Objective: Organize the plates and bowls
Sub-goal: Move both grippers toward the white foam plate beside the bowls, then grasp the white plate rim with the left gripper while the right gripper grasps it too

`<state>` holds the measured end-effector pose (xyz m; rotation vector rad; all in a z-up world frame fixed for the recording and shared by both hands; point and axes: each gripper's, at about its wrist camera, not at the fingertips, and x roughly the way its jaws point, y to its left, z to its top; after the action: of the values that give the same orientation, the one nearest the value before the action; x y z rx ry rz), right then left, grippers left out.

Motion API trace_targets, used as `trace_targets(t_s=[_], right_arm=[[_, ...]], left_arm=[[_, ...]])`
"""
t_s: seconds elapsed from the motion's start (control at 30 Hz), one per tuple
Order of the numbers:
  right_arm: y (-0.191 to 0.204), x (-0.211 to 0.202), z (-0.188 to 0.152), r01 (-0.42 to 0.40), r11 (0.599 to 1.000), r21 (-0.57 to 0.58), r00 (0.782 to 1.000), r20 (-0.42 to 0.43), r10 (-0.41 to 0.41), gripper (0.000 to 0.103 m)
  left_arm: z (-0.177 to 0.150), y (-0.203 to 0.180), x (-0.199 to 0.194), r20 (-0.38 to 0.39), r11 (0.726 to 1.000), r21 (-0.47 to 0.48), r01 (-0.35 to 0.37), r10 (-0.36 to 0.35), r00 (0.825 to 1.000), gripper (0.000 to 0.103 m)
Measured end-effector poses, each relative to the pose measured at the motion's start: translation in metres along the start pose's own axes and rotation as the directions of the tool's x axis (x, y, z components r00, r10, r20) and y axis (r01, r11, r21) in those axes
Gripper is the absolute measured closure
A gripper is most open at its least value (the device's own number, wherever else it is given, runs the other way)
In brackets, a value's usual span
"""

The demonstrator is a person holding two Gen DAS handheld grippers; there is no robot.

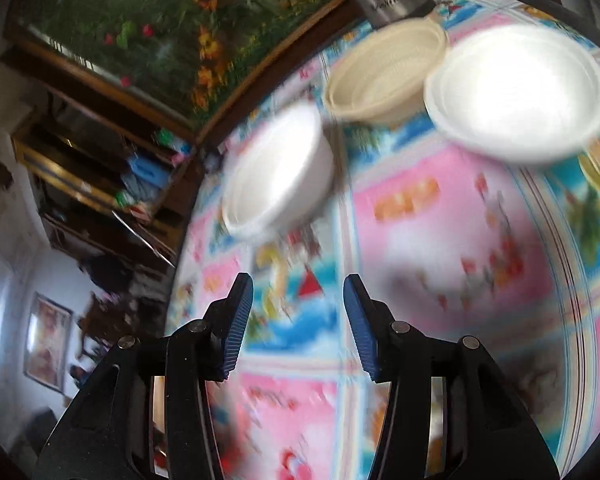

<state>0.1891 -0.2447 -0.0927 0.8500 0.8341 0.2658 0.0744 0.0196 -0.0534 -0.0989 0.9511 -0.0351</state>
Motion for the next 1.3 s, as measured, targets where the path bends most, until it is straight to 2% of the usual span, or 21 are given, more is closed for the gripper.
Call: trace_targets(t_s=[0.13,0.3,0.37,0.47,0.53,0.67,0.77,1.03,1.3], right_arm=[[0.001,0.007,0.025,-0.039,0.997,0.072,0.998,0.056,0.035,0.055],[-0.005,0.021,0.043,-0.049,0.988,0.145,0.993,0.115,0.032,0.055],[-0.009,0.025,0.045,-0.062,0.988,0.145,0.991,0.123,0.045,0.055],[-0.013,0.035,0.041,-0.05,0.992,0.118,0.996,0.084,0.04,0.055],[-0.019,0.04,0.042,-0.073,0.985,0.154,0.996,0.053,0.066,0.055],[-0.017,0.034,0.041,-0.074,0.987,0.142,0.995,0.082,0.063,0.055],[-0.017,0.035,0.041,-0.085,0.986,0.141,0.994,0.083,0.074,0.055],[-0.024,0.046,0.04,-0.102,0.981,0.165,0.994,0.053,0.095,0.055],[-0.027,0.048,0.042,-0.126,0.978,0.168,0.991,0.069,0.116,0.055]], left_arm=[[0.018,-0.008,0.005,-0.024,1.0,-0.011,0.01,-0.011,1.0,0.039],[0.053,-0.016,0.015,-0.039,0.999,-0.034,0.012,-0.013,0.999,0.039],[0.067,-0.019,0.021,-0.033,0.999,-0.044,0.006,-0.007,0.999,0.035],[0.086,-0.022,0.037,-0.034,0.996,-0.085,-0.001,-0.002,0.999,0.034],[0.096,-0.022,0.05,-0.048,0.992,-0.129,0.013,-0.02,0.999,0.034],[0.117,-0.023,0.073,-0.059,0.975,-0.22,0.035,-0.049,0.997,0.034],[0.129,-0.024,0.088,-0.056,0.964,-0.263,0.022,-0.038,0.998,0.034],[0.146,-0.018,0.127,-0.073,0.925,-0.378,-0.031,0.004,0.997,0.034],[0.149,-0.025,0.138,0.009,0.914,-0.404,0.039,-0.039,0.999,0.034]])
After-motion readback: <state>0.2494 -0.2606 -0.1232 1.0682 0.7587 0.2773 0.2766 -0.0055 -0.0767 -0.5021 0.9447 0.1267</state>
